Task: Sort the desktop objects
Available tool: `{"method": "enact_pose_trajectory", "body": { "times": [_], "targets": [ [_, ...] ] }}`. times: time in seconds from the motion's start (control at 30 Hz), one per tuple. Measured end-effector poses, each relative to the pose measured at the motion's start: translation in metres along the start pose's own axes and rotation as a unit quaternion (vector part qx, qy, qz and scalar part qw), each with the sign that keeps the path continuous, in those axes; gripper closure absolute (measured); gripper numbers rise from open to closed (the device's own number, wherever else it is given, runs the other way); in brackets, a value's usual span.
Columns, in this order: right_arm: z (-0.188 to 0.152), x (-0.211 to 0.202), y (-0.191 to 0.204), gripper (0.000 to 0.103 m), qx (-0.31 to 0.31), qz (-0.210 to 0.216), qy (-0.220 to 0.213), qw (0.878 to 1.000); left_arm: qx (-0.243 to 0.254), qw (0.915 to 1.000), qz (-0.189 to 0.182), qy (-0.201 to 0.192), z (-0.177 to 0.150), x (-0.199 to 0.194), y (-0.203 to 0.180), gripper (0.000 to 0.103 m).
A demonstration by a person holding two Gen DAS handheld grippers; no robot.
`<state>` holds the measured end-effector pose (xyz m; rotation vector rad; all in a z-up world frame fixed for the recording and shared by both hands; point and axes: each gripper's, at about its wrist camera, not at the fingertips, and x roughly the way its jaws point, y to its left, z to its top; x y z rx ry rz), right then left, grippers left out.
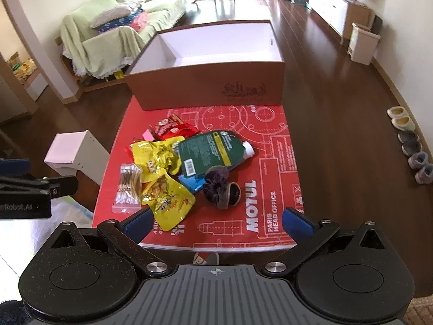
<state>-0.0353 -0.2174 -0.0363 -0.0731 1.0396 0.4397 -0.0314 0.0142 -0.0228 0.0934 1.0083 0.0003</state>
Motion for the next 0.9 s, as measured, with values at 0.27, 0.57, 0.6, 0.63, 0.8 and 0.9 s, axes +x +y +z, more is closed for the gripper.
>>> {"method": "enact_pose_trajectory", "body": {
  "times": [0.27, 0.57, 0.6, 0.63, 0.8, 0.9],
  "targets": [
    [0.000, -0.008, -0.014, 0.000, -0.013, 0.005, -0.069, 0.998, 0.005, 1.0000, 0.008, 0.003, -0.006, 0.016, 0.017, 0.004],
    [-0.006, 0.018, -0.033, 0.000, 0.020, 0.020, -0.028, 0.999, 0.006, 0.9991, -0.021, 0.038, -0.016, 0.046, 0.019, 0.005],
    [-0.005, 0.019, -0.035, 0.000, 0.028, 0.025, -0.026, 0.999, 0.006, 0.9989, -0.022, 0.042, -0.015, 0.049, 0.020, 0.005],
    [-0.004, 0.020, -0.037, 0.000, 0.035, 0.030, -0.023, 0.999, 0.006, 0.9987, -0.023, 0.046, -0.015, 0.053, 0.020, 0.005],
    [-0.007, 0.038, -0.048, 0.000, 0.065, 0.049, 0.011, 0.997, 0.006, 0.9981, -0.025, 0.056, -0.015, 0.066, 0.020, 0.005],
    [-0.004, 0.044, -0.051, 0.000, 0.073, 0.055, 0.021, 0.996, 0.007, 0.9980, -0.026, 0.057, -0.014, 0.072, 0.021, 0.005]
  ]
}}
